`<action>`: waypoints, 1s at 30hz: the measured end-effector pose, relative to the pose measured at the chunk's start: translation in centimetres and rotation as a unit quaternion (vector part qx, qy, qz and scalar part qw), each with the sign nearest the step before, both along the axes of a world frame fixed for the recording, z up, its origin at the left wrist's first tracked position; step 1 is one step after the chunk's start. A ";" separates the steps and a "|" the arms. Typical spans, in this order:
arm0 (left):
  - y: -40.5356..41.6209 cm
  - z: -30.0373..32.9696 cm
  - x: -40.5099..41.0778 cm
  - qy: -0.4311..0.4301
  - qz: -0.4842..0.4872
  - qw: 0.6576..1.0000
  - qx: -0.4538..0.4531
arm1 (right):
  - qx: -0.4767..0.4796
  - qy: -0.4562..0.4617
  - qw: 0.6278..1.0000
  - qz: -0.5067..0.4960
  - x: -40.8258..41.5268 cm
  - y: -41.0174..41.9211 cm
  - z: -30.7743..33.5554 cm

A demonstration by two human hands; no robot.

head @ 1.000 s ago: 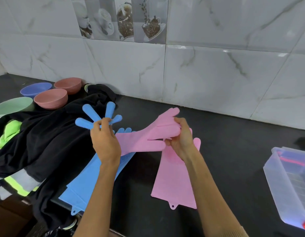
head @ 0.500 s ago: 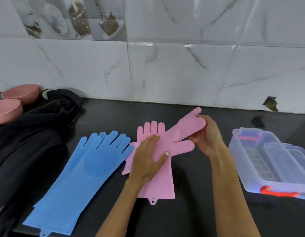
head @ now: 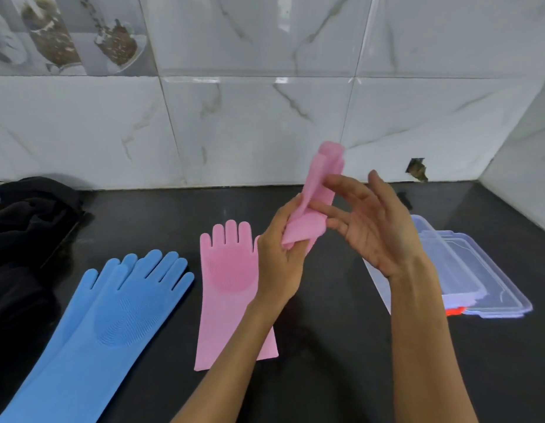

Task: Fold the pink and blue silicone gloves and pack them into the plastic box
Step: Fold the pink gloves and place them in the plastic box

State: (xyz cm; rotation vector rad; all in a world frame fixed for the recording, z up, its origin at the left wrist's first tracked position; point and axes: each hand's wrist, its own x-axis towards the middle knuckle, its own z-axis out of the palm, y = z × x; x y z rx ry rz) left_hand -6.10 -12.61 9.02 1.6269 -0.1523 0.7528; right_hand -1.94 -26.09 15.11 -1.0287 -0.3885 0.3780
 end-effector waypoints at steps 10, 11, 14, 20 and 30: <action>2.0 -1.4 1.8 0.316 -0.096 0.935 -0.133 | -0.510 0.101 0.853 -0.036 2.8 -1.7 -8.8; 2.1 -1.8 1.8 0.331 -0.106 0.925 -0.152 | -0.477 0.147 0.866 0.022 2.8 -2.0 -9.7; 2.0 -2.4 2.0 0.344 -0.138 0.906 -0.203 | -0.257 0.159 0.947 0.111 2.5 -2.3 -11.2; 3.1 -1.6 4.6 0.338 -0.166 0.871 -0.315 | -0.094 0.146 0.983 0.053 3.9 -2.7 -10.4; 4.4 -7.8 7.0 0.447 -0.110 0.821 -0.337 | -0.421 0.090 0.901 -0.049 8.4 0.8 -13.1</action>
